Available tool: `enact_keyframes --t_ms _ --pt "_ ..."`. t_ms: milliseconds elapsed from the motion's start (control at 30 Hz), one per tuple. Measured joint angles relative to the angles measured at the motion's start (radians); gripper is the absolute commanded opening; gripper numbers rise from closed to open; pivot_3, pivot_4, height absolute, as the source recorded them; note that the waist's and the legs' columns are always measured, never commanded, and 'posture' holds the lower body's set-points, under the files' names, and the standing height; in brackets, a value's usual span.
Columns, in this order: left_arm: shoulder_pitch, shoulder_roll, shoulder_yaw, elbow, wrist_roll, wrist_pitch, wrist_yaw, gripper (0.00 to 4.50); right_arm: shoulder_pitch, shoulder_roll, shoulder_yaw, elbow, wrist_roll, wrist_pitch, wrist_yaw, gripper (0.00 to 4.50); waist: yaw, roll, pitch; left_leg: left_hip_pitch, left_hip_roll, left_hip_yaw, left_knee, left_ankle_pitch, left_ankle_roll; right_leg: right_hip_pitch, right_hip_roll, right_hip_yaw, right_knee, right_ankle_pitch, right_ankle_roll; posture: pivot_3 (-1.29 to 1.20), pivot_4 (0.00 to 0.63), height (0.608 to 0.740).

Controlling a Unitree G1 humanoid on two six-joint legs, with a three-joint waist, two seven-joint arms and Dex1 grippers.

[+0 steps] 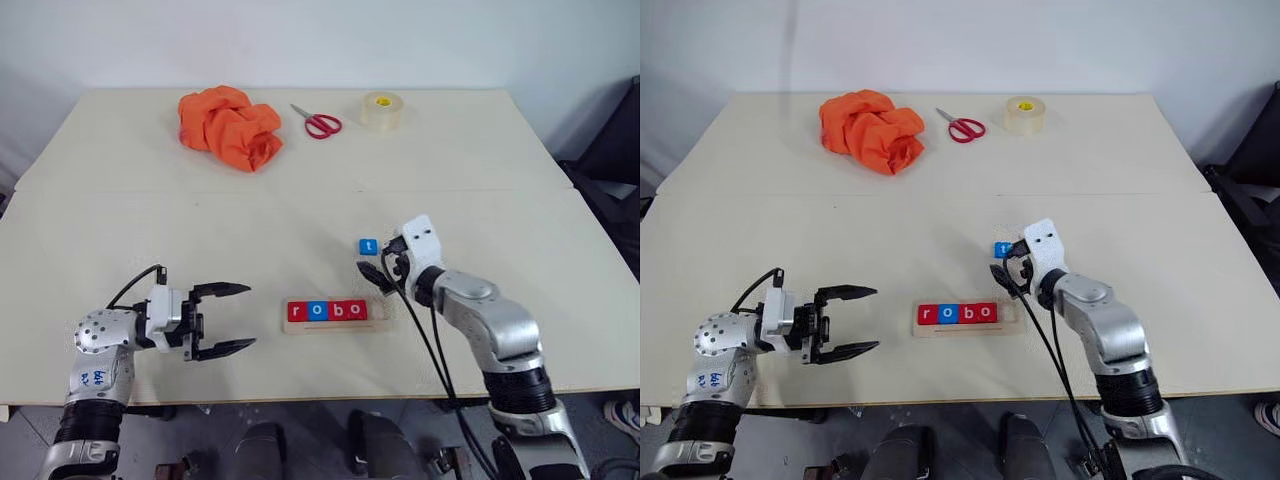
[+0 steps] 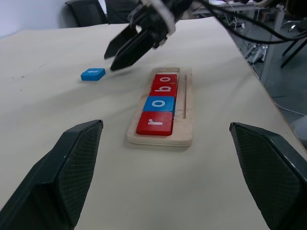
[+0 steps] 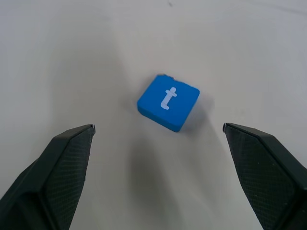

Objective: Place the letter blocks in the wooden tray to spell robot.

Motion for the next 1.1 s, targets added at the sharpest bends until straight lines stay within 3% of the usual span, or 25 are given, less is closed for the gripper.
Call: enact_keyframes --t_ms 367,867,1100 --pt "0.059 0.013 0.020 -0.064 -0.006 0.016 0.041 4.50 -0.064 0.112 0.000 0.126 -0.052 -0.063 -0.076 4.47 -0.026 0.000 0.000 0.000 0.001 0.000 -0.001 0.000 0.000 0.000 0.001 0.000 0.000 0.000 0.000 0.00 0.150 0.740" --pt "0.065 0.027 0.021 -0.079 -0.007 0.029 0.055 4.50 -0.101 0.275 0.018 0.143 -0.151 -0.004 -0.277 4.47 -0.031 0.000 -0.001 0.001 0.001 0.000 -0.001 0.000 0.000 0.000 0.001 0.000 0.001 0.000 -0.001 0.00 0.150 0.740" --pt "0.062 0.028 0.021 -0.079 -0.007 0.030 0.054 4.50 -0.098 0.304 0.044 0.141 -0.171 -0.011 -0.286 2.30 -0.037 0.000 -0.001 0.001 0.002 0.000 -0.002 0.000 0.000 0.000 0.001 0.000 0.001 -0.001 -0.001 0.00 0.150 0.740"
